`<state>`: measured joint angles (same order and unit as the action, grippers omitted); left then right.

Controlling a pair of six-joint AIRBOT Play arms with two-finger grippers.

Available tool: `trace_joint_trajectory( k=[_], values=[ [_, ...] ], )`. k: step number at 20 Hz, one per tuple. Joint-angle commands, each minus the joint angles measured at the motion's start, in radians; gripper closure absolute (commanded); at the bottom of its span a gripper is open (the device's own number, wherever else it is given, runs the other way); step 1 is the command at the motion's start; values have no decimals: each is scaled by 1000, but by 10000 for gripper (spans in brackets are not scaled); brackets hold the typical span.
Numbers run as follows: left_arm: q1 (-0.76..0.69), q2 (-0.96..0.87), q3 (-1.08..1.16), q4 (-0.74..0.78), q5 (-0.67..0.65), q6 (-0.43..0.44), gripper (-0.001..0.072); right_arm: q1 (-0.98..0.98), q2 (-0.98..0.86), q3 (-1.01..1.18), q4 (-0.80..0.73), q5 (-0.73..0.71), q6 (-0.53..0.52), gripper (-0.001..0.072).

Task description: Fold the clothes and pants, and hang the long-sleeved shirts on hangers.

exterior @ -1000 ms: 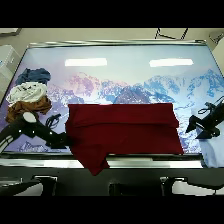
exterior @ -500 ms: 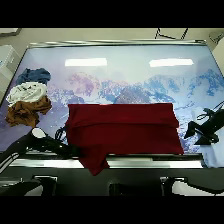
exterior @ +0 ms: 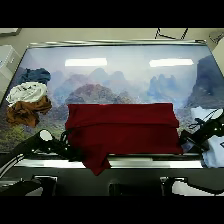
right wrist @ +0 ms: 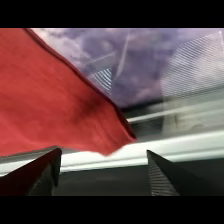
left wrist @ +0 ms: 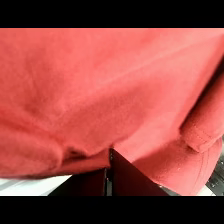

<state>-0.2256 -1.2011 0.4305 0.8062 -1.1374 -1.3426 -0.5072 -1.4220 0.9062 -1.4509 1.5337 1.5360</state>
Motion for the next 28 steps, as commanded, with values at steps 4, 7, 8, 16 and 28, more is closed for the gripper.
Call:
trace_joint_trajectory(
  k=[4, 7, 8, 16, 28],
  values=[
    [-4, 9, 0, 19, -10, -3, 680, 0, 0, -90, 112, -148, -31, 164],
    [-4, 31, 15, 68, -16, -6, 681, 0, -1, -101, 132, -173, -30, 521],
    [-4, 40, 25, 97, -24, -21, 681, 0, -1, -98, 136, -162, -30, 672],
    [193, 93, 385, 270, -136, -57, 682, 35, 32, 211, 212, -59, -28, 679],
    [212, -506, 1068, 253, -135, -46, 680, 202, -212, 431, 230, -404, 76, 676]
  ],
)
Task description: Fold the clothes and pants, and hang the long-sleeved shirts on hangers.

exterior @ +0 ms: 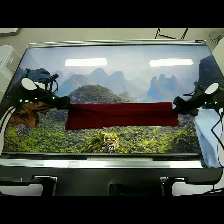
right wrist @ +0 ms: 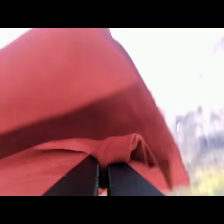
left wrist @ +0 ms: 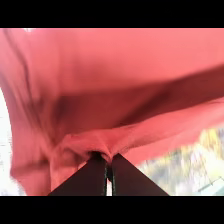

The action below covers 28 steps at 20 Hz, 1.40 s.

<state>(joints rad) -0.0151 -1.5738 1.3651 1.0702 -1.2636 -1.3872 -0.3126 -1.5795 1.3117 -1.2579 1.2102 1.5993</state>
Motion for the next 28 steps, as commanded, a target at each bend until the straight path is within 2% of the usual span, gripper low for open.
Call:
trace_joint_trajectory(
  k=[1, 6, 7, 8, 9, 10, 11, 12, 15, 18, 20, 21, 22, 24, 25, 26, 27, 28],
  values=[
    [1, -168, 164, -14, -7, -1, 680, 8, -68, 25, 56, -98, 12, 675],
    [1, -270, 183, -49, -47, -35, 678, 8, -113, 25, 165, -124, 9, 673],
    [4, -275, 183, -76, -57, -28, 651, 5, -113, 29, 164, -111, 9, 651],
    [10, -271, 183, -105, -58, -26, 547, -2, -113, 40, 151, -83, 9, 550],
    [19, -261, 183, -141, -59, -26, 362, -11, -113, 56, 126, -51, 9, 378],
    [28, -252, 188, -174, -70, -26, 267, -25, -113, 72, 98, -22, 9, 208],
    [39, -241, 195, -209, -89, -14, 262, -44, -113, 86, 69, -5, 8, 70],
    [47, -228, 200, -234, -108, -3, 262, -66, -113, 87, 61, -4, 8, 10],
    [51, -169, 201, -252, -114, -3, 262, -96, -145, 86, 83, 21, -33, 0],
    [44, -115, 201, -253, -114, -4, 263, -93, -203, 86, 217, 62, -103, 1],
    [36, -86, 201, -257, -113, -4, 263, -93, -237, 86, 279, 89, -104, 5],
    [30, -72, 201, -260, -113, -4, 262, -93, -251, 86, 298, 107, -104, 21],
    [21, -60, 201, -260, -113, -4, 263, -93, -262, 86, 311, 124, -101, 72],
    [2, -43, 201, -260, -113, -4, 263, -93, -269, 86, 312, 144, -100, 247],
    [-11, -39, 201, -260, -112, -4, 263, -93, -269, 86, 316, 151, -105, 368],
    [-27, -37, 201, -260, -106, -4, 263, -93, -269, 86, 329, 159, -113, 610],
    [-46, -38, 201, -260, -92, -4, 264, -93, -265, 87, 355, 182, -125, 674],
    [-69, -40, 201, -260, -68, -4, 267, -93, -253, 87, 394, 211, -167, 676]
  ],
)
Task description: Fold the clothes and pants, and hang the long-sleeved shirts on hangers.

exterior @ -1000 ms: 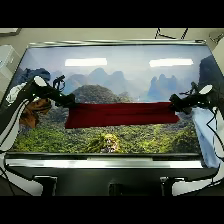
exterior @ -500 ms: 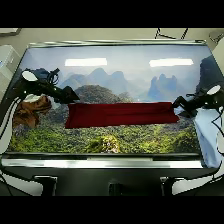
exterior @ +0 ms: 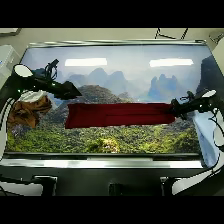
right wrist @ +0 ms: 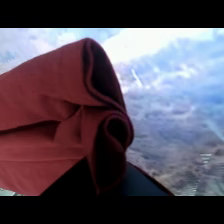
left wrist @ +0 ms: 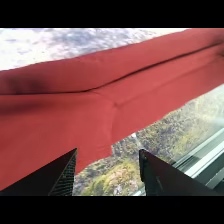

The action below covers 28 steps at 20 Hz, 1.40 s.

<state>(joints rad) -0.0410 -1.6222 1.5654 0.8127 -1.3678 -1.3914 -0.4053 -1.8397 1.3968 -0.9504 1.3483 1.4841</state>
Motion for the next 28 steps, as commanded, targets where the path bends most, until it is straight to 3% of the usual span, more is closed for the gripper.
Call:
trace_joint_trajectory(
  k=[1, 2, 3, 5, 10, 13, 16, 21, 23, 25, 26, 28],
  values=[
    [-74, 6, 0, -2, 78, 0, 344, -1, 31, 2, 130, 95, -79, 677],
    [-113, 2, -4, -2, 135, 0, 520, 0, 62, 2, 163, 108, -87, 677],
    [-156, -3, -12, -2, 199, 0, 646, 0, 105, 2, 196, 116, -88, 677],
    [-263, -39, -32, -2, 326, -6, 679, 5, 207, 2, 244, 122, -86, 678],
    [-459, -202, -37, -35, 419, -134, 679, 106, 479, 1, 270, 163, -25, 677],
    [-536, -283, -37, -192, 515, -138, 679, 208, 602, 1, 270, 161, 30, 677],
    [-620, -350, -36, -349, 685, -218, 679, 297, 698, 1, 270, 161, 104, 676],
    [-796, -385, -31, -692, 959, -172, 679, 380, 750, 1, 258, 137, 181, 676],
    [-803, -385, -18, -692, 945, -105, 680, 380, 740, 1, 219, 66, 180, 676],
    [-749, -380, -16, -679, 840, 6, 681, 380, 703, 1, 227, 14, 169, 676],
    [-703, -371, -16, -635, 769, 40, 683, 380, 674, 1, 261, 5, 142, 676],
    [-579, -320, -16, -412, 629, 18, 684, 380, 602, 1, 364, -23, 85, 676]
  ],
)
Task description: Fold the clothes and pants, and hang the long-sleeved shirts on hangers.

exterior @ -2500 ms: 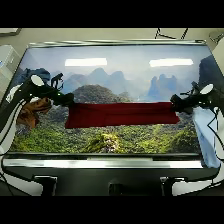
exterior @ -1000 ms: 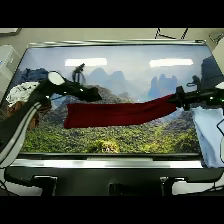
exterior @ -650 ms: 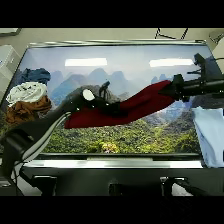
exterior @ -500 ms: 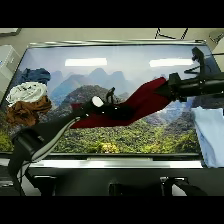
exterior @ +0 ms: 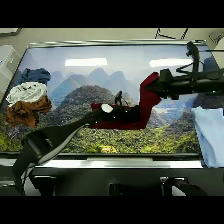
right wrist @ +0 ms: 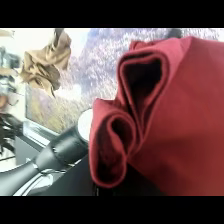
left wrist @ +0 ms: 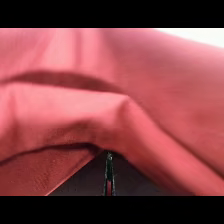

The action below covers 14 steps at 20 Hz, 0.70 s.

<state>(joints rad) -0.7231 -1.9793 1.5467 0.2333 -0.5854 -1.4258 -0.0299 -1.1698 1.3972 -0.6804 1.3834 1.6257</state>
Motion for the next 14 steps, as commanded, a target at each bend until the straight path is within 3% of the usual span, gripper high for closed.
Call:
trace_joint_trajectory(
  k=[1, 3, 5, 9, 13, 14],
  values=[
    [179, 82, 3, 315, -215, 2, 684, 5, -105, 1, 148, -76, -79, 676],
    [338, 197, 3, 563, -315, -66, 683, 34, -184, 1, 236, -121, -121, 676],
    [496, 326, 3, 681, -388, -82, 683, 102, -269, 1, 267, -170, -128, 676],
    [737, 574, 3, 702, -462, -68, 682, 291, -459, 1, 277, -295, -131, 674],
    [807, 765, 3, 703, -480, -51, 681, 451, -640, 1, 312, -428, -118, 671],
    [804, 794, 3, 703, -481, -48, 681, 481, -679, 1, 365, -442, -119, 618]
  ],
)
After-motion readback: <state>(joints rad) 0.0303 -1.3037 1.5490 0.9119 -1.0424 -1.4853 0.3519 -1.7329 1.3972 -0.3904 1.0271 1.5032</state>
